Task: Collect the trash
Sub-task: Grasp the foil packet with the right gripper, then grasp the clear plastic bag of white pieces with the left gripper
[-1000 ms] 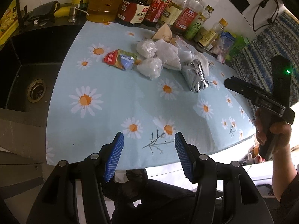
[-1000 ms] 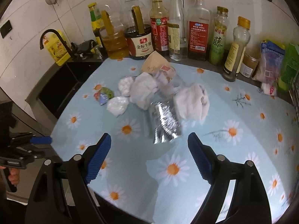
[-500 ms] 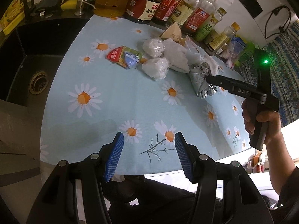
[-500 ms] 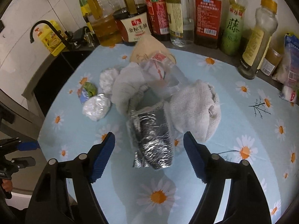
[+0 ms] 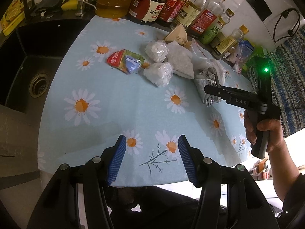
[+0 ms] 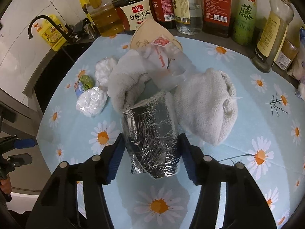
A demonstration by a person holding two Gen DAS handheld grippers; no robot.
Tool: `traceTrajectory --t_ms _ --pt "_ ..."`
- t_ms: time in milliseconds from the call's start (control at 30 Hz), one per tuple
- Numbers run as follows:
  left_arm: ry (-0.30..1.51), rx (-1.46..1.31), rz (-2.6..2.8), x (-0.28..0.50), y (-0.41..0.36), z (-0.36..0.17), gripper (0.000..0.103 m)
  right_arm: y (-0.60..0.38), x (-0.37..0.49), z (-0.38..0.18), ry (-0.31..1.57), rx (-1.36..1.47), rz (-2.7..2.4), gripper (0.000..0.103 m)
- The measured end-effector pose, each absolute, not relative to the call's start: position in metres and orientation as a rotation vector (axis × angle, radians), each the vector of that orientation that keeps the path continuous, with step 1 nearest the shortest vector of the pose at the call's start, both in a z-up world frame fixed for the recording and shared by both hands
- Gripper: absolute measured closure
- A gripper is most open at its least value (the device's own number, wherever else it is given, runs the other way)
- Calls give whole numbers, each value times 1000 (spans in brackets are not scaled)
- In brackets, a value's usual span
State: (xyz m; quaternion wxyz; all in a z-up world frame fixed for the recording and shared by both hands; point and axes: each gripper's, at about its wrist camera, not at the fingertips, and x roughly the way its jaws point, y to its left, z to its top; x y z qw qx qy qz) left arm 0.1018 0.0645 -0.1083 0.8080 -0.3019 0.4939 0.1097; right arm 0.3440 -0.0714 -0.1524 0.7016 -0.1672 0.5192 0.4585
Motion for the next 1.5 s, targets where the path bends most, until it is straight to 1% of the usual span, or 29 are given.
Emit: traceTrajectory --t_ms 333,667,1133,1167,1200,1233,1500 --pt "1065 -596 202 127 65 -106 48 -87 333 -134 1127 -329 1038 48" --pt "1080 -528 159 173 72 -108 48 -111 312 -118 1130 -261 1059 48" --pt "1127 -468 150 229 83 -126 48 -148 300 -122 1177 -181 1010 48" --pt "1133 -466 154 231 83 -128 47 -149 300 -123 1181 -176 1005 48" --pt "1138 -470 151 235 84 -130 43 -151 300 -124 1183 -173 1001 48" --pt "1137 -470 150 236 85 -131 36 -152 301 -124 1184 -170 1001 48" --pt "1164 -462 168 250 91 -143 35 -154 303 -130 1207 -162 1000 48"
